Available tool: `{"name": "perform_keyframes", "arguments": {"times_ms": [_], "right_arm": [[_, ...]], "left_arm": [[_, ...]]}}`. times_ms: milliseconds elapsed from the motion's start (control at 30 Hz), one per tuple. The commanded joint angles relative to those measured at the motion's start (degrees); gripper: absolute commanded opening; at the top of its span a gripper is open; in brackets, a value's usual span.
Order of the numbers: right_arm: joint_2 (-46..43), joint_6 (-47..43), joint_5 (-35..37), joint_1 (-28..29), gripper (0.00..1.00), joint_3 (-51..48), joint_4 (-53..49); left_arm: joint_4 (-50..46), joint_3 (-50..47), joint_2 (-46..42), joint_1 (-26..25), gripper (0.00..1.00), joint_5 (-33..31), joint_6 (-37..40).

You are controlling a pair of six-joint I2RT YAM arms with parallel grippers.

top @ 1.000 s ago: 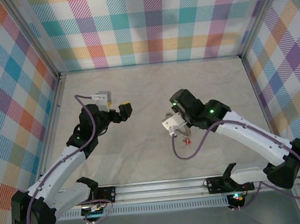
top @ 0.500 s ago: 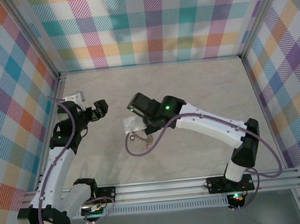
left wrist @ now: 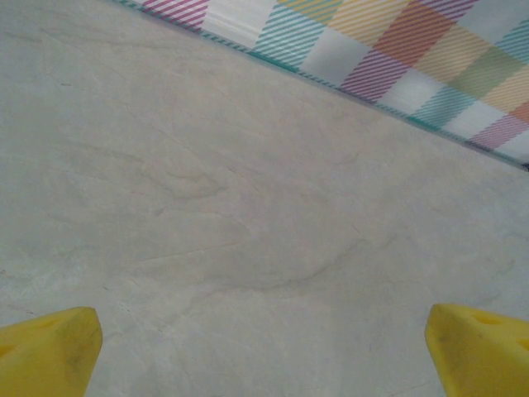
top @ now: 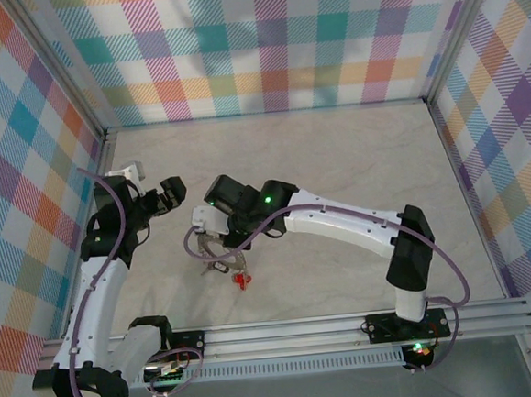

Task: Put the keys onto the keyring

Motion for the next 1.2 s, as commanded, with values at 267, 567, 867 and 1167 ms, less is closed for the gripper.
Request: {"name": "perform_keyframes", "arguments": {"times_ms": [267, 567, 867, 1167], "right_arm": [[0.83, -7.96, 5.86, -5.64, 0.0, -8.47, 3.17], [-1.26, -14.97, 9.18, -10.86, 0.0, -23.97, 11.26], [-5.05, -25.55, 11.17, -15.61, 0.0, -36.11, 14.16], [-5.47, -28.16, 12.19, -20.45, 0.19, -42.2, 15.36]], "left_arm": [[1.83, -0.7, -2.01, 0.85, 1.0, 6.5, 2.25], [1.31, -3.08, -2.28, 0.76, 1.0, 5.86, 3.78], [-4.52, -2.71, -2.25, 0.75, 1.0, 2.15, 5.82], [-3.66, -5.12, 0.41, 0.76, 1.0, -9.32, 3.33]]}}
